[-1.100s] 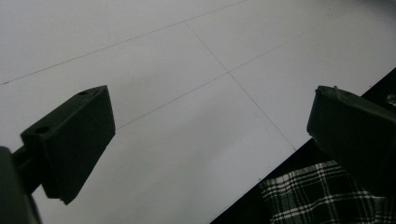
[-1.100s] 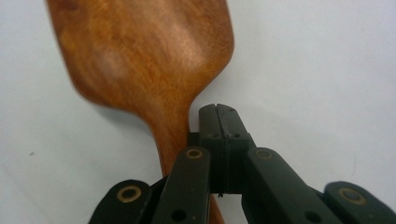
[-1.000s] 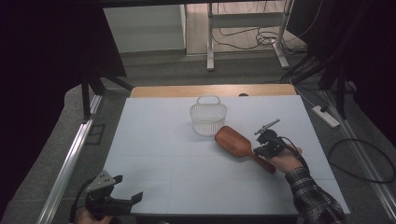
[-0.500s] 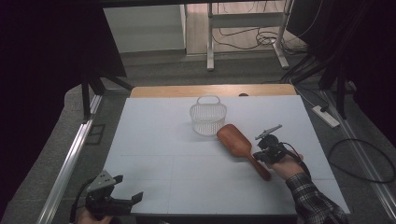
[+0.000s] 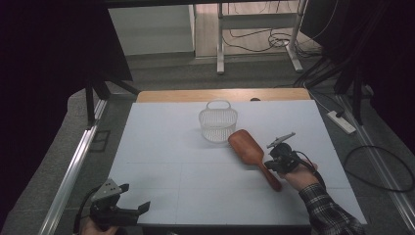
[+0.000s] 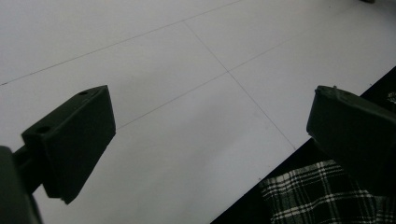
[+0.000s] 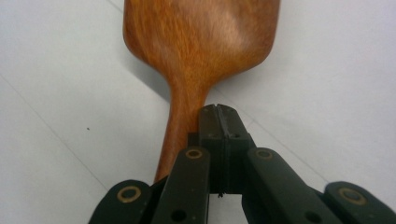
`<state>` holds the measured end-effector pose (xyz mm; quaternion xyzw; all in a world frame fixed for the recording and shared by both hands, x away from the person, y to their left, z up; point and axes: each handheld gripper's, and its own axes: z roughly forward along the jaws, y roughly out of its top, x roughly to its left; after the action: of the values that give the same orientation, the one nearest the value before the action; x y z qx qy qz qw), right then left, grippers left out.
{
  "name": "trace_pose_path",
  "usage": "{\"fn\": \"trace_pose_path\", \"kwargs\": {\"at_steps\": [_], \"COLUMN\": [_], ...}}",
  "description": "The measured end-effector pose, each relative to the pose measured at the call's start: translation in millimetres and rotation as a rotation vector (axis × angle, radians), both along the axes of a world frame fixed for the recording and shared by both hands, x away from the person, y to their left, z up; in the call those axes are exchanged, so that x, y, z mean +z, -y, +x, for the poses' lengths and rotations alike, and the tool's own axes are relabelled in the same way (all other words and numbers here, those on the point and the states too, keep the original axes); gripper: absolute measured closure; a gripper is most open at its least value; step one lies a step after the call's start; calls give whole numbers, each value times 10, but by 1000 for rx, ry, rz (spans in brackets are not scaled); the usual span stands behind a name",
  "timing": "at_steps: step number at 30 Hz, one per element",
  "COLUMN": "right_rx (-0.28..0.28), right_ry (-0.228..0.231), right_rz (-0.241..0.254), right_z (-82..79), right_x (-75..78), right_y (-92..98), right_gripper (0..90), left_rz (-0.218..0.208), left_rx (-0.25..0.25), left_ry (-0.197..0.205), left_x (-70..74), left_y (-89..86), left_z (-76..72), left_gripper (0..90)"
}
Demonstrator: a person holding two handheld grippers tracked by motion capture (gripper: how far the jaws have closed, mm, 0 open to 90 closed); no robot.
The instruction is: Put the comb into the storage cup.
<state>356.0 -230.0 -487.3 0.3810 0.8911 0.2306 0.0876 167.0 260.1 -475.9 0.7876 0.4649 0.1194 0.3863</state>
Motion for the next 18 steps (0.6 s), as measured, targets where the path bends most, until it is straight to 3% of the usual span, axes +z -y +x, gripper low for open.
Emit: {"fn": "trace_pose_path", "kwargs": {"at_steps": [11, 18], "right_rx": [-25, -39], "right_ry": [51, 89], "right_rz": [32, 36], "right_z": [-65, -111], "right_x": [121, 206], "right_y": [17, -12], "right_gripper": [762, 551], "left_rz": [2, 1], "left_rx": [0, -1], "left_ry": [-1, -1], "left_x": [-1, -1], "left_y": [4, 2], "left_z": [1, 1], "left_gripper": [21, 22]}}
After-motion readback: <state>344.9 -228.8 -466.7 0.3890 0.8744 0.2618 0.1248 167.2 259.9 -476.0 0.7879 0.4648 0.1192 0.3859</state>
